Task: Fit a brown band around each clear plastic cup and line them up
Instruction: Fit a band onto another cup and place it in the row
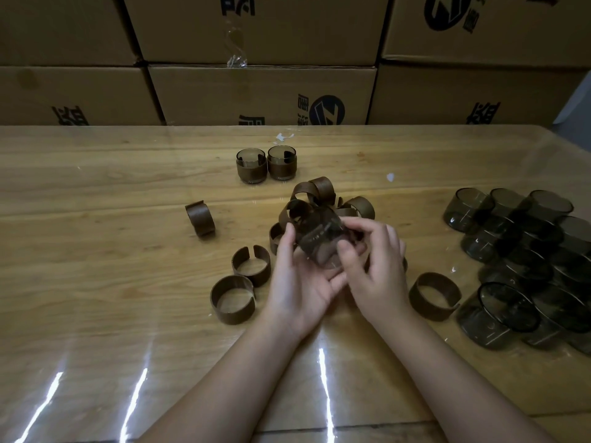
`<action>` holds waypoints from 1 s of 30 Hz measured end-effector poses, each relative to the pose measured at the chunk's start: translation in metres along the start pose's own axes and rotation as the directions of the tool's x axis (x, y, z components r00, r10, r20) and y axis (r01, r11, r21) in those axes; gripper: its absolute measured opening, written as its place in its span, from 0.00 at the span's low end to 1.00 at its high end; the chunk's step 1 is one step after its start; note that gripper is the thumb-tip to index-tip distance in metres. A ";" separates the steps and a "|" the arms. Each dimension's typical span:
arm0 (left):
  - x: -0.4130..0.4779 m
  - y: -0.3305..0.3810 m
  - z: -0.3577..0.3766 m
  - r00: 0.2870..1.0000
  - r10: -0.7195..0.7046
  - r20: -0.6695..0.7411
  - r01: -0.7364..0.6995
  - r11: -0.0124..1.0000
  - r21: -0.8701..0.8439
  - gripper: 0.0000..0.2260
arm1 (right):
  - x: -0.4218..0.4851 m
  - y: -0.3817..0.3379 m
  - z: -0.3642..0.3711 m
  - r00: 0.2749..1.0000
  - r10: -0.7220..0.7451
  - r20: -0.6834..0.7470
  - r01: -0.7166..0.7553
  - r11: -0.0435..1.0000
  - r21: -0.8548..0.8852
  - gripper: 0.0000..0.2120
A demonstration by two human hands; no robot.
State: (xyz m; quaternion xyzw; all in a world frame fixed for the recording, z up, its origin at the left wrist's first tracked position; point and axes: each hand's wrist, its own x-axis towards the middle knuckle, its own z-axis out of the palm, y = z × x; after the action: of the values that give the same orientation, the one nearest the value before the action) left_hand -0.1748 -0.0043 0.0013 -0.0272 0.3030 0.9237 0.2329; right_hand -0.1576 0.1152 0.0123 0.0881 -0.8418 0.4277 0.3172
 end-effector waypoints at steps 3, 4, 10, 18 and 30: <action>0.001 0.002 0.002 0.998 0.056 0.019 -0.057 0.998 0.036 0.31 | 0.010 -0.004 -0.013 0.998 0.058 -0.026 -0.058 0.998 0.006 0.15; 0.002 0.002 0.002 0.998 0.063 0.029 -0.064 0.997 0.040 0.33 | 0.014 -0.004 -0.019 0.997 0.073 -0.027 -0.076 0.989 -0.125 0.13; 0.004 -0.002 0.000 0.998 0.030 0.056 -0.029 0.999 -0.027 0.32 | 0.025 -0.013 -0.055 0.769 0.601 0.215 -0.095 0.442 -0.892 0.12; 0.002 0.003 0.004 0.998 0.020 0.051 -0.011 0.983 -0.182 0.40 | 0.028 -0.001 -0.068 0.661 0.698 0.276 -0.090 0.438 -0.894 0.07; 0.012 0.000 -0.009 0.998 0.064 -0.019 -0.065 0.997 -0.031 0.33 | 0.026 -0.002 -0.055 0.895 0.429 0.125 -0.136 0.529 -0.838 0.17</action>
State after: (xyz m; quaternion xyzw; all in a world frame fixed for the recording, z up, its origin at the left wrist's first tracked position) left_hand -0.1867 -0.0046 -0.0078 -0.0293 0.2912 0.9351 0.1999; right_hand -0.1521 0.1600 0.0539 -0.1391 -0.9842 0.0211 0.1078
